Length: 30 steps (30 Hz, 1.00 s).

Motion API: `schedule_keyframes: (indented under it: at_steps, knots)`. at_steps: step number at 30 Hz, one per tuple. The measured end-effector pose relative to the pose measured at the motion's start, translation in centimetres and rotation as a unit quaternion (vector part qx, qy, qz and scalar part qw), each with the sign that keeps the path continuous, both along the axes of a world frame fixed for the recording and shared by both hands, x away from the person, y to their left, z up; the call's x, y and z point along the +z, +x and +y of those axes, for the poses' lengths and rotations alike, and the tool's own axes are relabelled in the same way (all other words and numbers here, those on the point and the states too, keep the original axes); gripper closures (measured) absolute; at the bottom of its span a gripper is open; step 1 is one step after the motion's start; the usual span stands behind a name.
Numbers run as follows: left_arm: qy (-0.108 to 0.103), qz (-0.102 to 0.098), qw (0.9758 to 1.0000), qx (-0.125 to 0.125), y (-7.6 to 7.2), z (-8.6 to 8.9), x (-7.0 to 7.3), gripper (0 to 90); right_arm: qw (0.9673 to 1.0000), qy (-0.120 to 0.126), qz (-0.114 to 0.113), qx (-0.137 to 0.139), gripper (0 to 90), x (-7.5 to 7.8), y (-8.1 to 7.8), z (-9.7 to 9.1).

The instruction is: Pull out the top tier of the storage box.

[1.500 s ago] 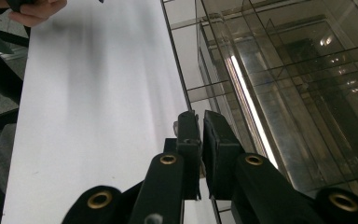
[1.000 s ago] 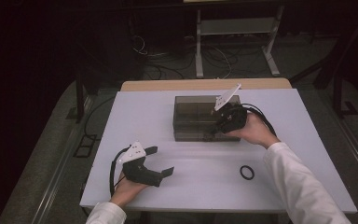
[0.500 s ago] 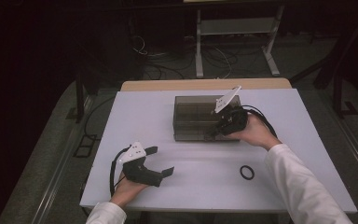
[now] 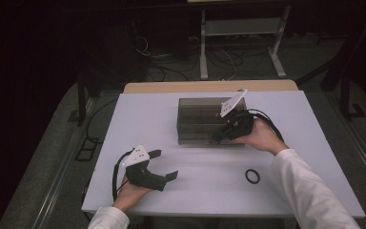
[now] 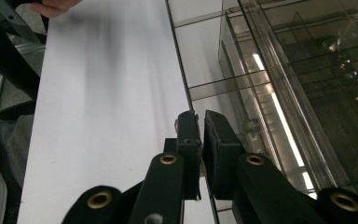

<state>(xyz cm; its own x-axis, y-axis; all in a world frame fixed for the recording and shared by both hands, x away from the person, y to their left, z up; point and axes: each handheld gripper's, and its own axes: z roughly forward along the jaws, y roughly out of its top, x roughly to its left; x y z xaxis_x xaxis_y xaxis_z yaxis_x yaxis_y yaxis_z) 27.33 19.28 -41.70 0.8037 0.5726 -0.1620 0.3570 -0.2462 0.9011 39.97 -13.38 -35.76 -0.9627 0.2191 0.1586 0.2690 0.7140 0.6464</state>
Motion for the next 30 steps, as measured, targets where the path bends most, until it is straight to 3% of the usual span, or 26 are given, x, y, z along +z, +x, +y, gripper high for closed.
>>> schedule_keyframes:
  at_steps: [30]
  knots:
    - [0.0,0.001,1.0,0.0,0.0,0.0,0.0,0.0,0.9999,0.008,0.005,0.015,83.3,-0.6,-1.5,-0.4]
